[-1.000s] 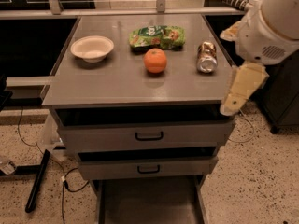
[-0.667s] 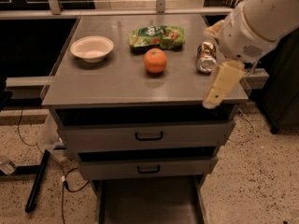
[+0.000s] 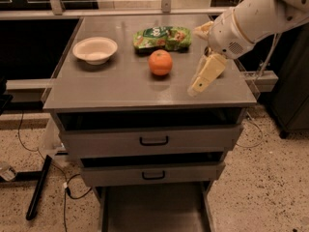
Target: Place orange into bottom drawer
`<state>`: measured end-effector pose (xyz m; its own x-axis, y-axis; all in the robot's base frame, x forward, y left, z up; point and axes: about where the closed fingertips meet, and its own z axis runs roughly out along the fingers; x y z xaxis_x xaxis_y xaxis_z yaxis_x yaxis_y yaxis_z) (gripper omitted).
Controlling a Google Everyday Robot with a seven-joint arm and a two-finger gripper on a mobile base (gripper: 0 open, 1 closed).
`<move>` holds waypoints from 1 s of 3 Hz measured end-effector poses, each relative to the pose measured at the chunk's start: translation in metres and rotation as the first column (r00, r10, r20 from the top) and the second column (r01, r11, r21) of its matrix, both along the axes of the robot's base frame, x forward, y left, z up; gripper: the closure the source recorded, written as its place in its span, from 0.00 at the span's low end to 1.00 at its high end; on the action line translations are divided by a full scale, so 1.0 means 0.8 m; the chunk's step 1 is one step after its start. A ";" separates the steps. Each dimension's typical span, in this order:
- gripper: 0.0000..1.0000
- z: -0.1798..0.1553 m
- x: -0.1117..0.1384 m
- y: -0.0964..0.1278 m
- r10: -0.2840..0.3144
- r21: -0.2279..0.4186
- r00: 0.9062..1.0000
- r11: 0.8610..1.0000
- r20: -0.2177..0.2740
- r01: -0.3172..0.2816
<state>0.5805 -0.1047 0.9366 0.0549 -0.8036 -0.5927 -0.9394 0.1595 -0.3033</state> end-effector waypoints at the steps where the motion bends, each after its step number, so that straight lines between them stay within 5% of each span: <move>1: 0.00 0.000 0.000 0.000 0.000 0.000 1.000 1.000 0.000 0.000; 3: 0.00 -0.017 0.040 0.016 -0.011 0.071 1.000 0.997 -0.007 0.011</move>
Offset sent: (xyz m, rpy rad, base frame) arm 0.0112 0.0080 -0.0073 0.0374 0.0181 0.0056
